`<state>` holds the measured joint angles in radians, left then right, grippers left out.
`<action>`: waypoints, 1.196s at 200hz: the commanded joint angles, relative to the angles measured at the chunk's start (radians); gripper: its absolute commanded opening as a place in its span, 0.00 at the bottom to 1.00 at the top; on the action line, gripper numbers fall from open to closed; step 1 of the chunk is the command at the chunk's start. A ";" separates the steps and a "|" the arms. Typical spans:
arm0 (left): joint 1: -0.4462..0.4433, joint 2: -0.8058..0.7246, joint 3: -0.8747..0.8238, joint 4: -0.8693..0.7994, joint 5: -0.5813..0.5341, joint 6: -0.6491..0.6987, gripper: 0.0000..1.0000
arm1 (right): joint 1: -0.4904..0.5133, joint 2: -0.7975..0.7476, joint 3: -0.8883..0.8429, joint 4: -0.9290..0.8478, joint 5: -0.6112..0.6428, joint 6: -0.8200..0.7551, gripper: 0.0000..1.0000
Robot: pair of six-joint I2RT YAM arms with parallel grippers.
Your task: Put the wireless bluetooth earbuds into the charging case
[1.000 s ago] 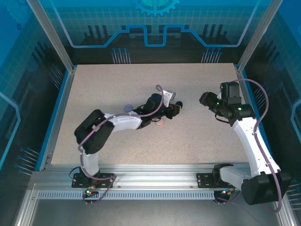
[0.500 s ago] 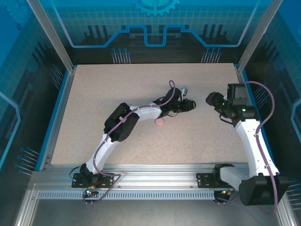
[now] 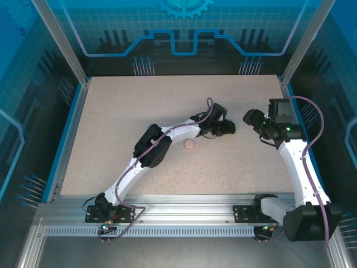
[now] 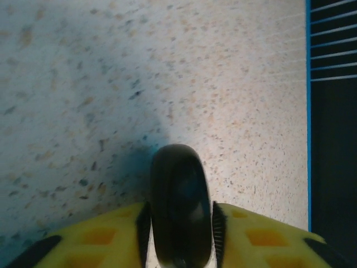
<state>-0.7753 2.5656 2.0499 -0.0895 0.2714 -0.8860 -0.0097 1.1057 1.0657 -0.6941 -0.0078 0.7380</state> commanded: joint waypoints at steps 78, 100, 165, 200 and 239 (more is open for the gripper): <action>-0.005 -0.049 0.096 -0.308 -0.078 0.116 0.72 | -0.015 -0.079 0.043 -0.061 -0.002 0.006 0.68; -0.003 -0.119 0.074 -0.348 -0.127 0.188 0.86 | -0.016 -0.095 0.039 -0.074 0.004 0.003 0.72; 0.021 -0.455 -0.211 -0.282 -0.260 0.310 0.99 | 0.001 -0.129 -0.010 -0.079 -0.004 -0.017 0.79; 0.064 -0.636 -0.384 -0.244 -0.353 0.343 0.99 | 0.058 -0.094 -0.024 -0.068 0.004 -0.064 0.82; 0.164 -0.802 -0.619 -0.133 -0.391 0.298 0.99 | 0.191 -0.010 -0.018 -0.076 0.089 -0.083 0.84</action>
<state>-0.6739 1.8374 1.5574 -0.2916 -0.0597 -0.5766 0.0990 1.0554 1.0527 -0.7551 0.0151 0.6868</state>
